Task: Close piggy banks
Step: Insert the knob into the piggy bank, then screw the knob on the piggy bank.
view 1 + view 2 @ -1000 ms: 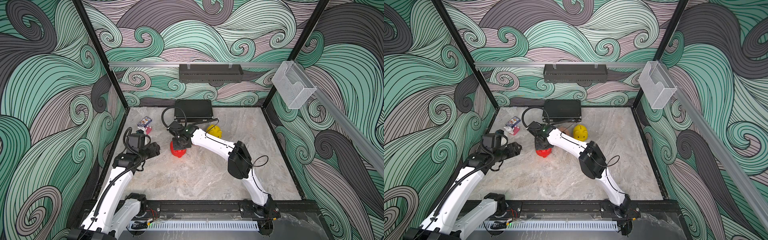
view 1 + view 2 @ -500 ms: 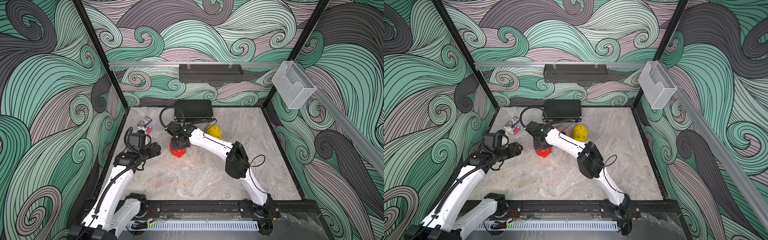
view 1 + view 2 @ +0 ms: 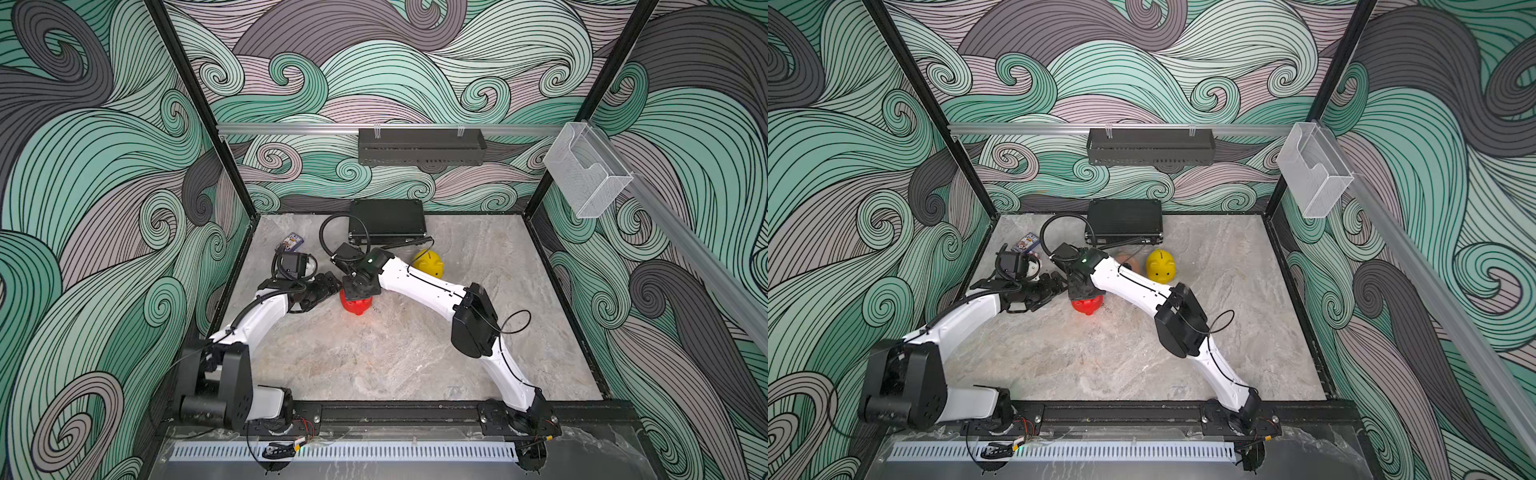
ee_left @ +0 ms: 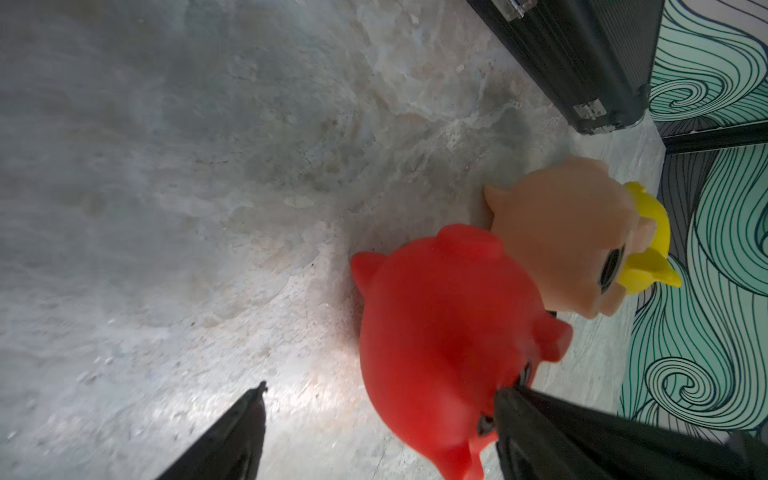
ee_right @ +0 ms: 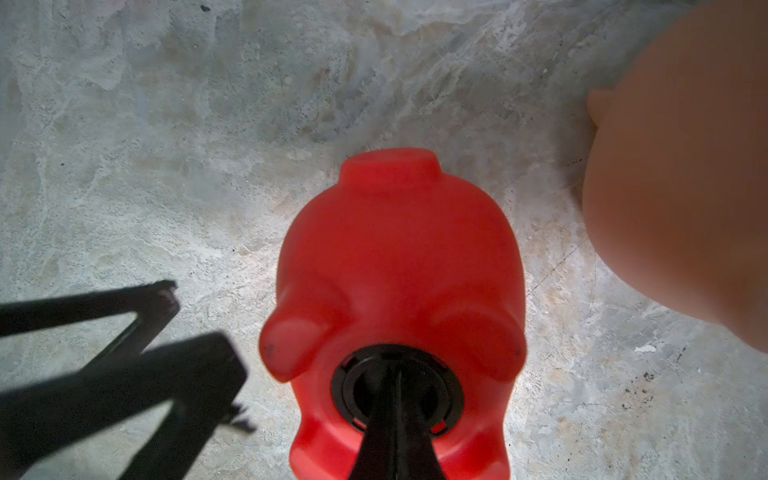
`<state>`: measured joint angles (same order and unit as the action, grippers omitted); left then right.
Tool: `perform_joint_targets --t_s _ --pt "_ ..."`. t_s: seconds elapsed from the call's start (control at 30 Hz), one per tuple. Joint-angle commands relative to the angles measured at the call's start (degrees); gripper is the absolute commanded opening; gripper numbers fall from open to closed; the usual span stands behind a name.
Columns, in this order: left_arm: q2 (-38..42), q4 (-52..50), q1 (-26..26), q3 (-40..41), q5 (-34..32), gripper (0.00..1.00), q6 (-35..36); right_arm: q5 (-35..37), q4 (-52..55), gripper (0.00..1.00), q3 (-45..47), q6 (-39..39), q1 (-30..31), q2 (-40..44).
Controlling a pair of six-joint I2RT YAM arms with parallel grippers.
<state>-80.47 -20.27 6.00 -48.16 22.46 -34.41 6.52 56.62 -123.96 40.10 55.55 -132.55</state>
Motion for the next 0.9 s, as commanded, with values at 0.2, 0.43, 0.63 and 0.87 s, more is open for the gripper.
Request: perform_joint_targets --t_s 0.2,0.43,0.63,0.87 --pt "-6.3 8.1 -0.5 -3.1 8.7 0.87 -0.3 -0.1 3.2 0.0 2.2 0.1 -0.2 -1.2" --pt "-10.1 9.7 -0.1 -3.3 11.4 0.85 -0.4 0.1 3.2 0.0 1.7 0.3 -0.2 -1.5" --pt "-12.2 9.3 0.3 -2.9 9.9 0.81 -0.3 -0.1 3.3 0.0 1.6 0.8 -0.2 -1.7" --pt "-14.0 9.0 0.5 -2.1 9.7 0.74 -1.0 0.0 3.6 0.0 1.9 1.5 -0.6 -1.6"
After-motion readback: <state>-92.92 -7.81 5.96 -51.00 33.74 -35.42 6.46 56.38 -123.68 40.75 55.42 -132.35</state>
